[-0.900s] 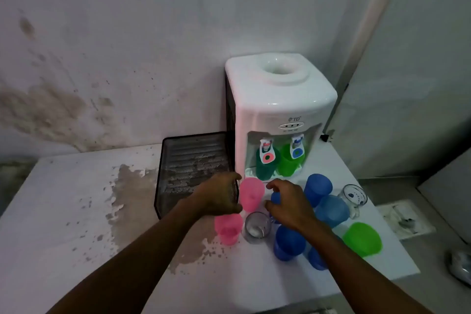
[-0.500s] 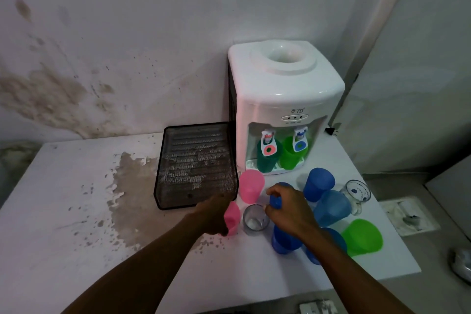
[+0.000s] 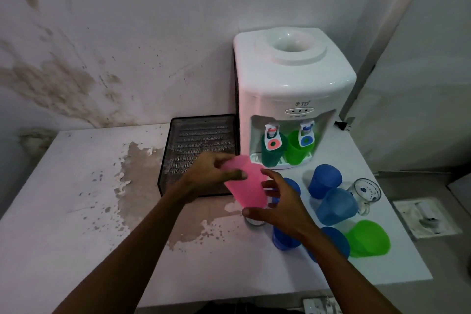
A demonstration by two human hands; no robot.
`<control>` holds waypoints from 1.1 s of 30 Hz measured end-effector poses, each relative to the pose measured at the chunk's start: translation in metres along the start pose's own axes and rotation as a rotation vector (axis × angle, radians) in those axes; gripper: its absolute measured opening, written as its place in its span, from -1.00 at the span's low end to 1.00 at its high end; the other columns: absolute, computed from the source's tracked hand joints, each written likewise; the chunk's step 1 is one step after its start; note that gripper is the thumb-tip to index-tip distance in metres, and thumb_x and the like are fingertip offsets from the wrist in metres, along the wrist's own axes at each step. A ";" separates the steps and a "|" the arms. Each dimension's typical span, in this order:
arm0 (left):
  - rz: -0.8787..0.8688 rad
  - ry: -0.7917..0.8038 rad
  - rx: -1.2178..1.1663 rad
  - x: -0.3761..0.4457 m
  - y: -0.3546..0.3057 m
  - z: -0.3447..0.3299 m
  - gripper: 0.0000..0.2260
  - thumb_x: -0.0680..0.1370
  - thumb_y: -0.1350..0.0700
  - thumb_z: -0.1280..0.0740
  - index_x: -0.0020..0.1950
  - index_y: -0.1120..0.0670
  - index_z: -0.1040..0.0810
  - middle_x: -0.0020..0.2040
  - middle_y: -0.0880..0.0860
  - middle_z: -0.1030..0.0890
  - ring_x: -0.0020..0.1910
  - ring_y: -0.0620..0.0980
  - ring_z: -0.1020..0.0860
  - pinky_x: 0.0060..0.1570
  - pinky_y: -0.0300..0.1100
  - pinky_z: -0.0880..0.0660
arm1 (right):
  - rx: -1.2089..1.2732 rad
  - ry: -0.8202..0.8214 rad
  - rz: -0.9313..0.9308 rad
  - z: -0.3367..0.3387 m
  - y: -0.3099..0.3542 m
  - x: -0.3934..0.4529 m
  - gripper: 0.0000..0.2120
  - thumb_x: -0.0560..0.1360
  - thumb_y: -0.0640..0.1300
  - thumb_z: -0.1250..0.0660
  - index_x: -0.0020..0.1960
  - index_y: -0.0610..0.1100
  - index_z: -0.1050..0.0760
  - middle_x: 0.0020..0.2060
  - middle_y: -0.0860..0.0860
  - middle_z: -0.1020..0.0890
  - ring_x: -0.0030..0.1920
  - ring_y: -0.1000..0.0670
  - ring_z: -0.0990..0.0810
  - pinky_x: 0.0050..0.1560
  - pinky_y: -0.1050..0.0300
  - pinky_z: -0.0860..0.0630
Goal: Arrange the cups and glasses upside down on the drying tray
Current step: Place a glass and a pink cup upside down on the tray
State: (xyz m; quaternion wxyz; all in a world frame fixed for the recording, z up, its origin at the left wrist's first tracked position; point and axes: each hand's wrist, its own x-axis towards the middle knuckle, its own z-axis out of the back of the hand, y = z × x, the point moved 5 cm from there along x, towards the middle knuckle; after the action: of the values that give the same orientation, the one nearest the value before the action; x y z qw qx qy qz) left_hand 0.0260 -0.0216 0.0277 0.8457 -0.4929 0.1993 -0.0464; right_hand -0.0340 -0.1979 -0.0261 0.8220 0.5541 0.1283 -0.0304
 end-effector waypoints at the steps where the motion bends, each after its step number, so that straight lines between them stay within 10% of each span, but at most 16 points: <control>1: 0.004 0.023 -0.036 -0.003 -0.005 -0.008 -0.45 0.41 0.05 -0.49 0.35 0.18 -0.47 0.15 0.10 -0.60 0.05 0.07 -0.60 -0.08 -0.17 -0.59 | 0.041 -0.006 0.001 0.002 0.000 -0.001 -0.05 0.18 0.09 -0.61 0.45 0.11 -0.22 0.23 0.11 -0.42 0.21 0.01 -0.48 0.07 0.17 -0.53; 6: 0.006 0.055 -0.208 -0.002 -0.004 -0.041 -0.55 0.50 -0.13 -0.34 0.31 0.08 -0.50 0.05 0.10 -0.64 -0.04 0.07 -0.64 -0.05 -0.04 -0.62 | 0.155 -0.064 0.001 0.028 -0.004 -0.010 -0.16 0.14 0.13 -0.61 0.35 0.03 -0.37 0.20 0.03 -0.57 0.14 -0.02 -0.58 0.00 0.09 -0.64; 10: 0.098 -0.160 -0.178 0.011 0.043 -0.059 -0.81 0.57 0.21 -0.25 0.14 0.18 -0.56 -0.10 0.13 -0.65 -0.15 0.05 -0.61 -0.24 -0.20 -0.50 | 0.331 -0.180 0.002 0.061 -0.005 -0.020 -0.28 0.16 0.03 -0.56 0.27 -0.05 -0.43 0.08 0.00 -0.63 0.02 0.00 -0.63 -0.25 0.27 -0.61; 13: 0.099 -0.074 0.257 0.013 0.085 -0.081 -0.52 0.36 0.36 -0.37 0.27 0.17 -0.49 0.11 0.12 -0.59 0.06 0.05 -0.55 -0.03 -0.26 -0.44 | 0.348 -0.233 -0.004 0.078 -0.012 -0.026 -0.37 0.25 -0.11 -0.57 0.27 -0.09 -0.43 0.06 0.00 -0.63 0.00 0.03 -0.63 -0.29 0.32 -0.59; 19: 0.128 0.121 0.412 0.012 0.120 -0.124 0.02 0.21 0.03 -0.61 0.54 0.03 -0.11 0.50 0.06 -0.27 0.46 0.11 -0.23 0.42 -0.04 -0.24 | 0.344 -0.241 -0.020 0.086 -0.029 -0.033 -0.42 0.30 -0.22 -0.56 0.27 -0.13 -0.45 0.06 -0.05 -0.63 0.02 -0.03 -0.63 -0.29 0.31 -0.59; 33: 0.029 -0.109 0.110 0.013 0.123 -0.094 -0.28 0.05 -0.04 -0.61 0.17 0.04 -0.52 0.02 -0.02 -0.62 -0.06 -0.10 -0.57 -0.13 -0.36 -0.47 | 0.315 -0.267 -0.069 0.067 -0.017 -0.016 -0.40 0.27 -0.18 -0.58 0.25 -0.09 -0.46 0.04 -0.02 -0.65 -0.02 0.02 -0.64 -0.30 0.32 -0.58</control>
State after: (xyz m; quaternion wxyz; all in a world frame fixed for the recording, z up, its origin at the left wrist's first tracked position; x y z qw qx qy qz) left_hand -0.0128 -0.0393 -0.1221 0.8817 -0.4445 0.1572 -0.0180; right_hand -0.0412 -0.2675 -0.0139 0.7334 0.6621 0.0308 -0.1510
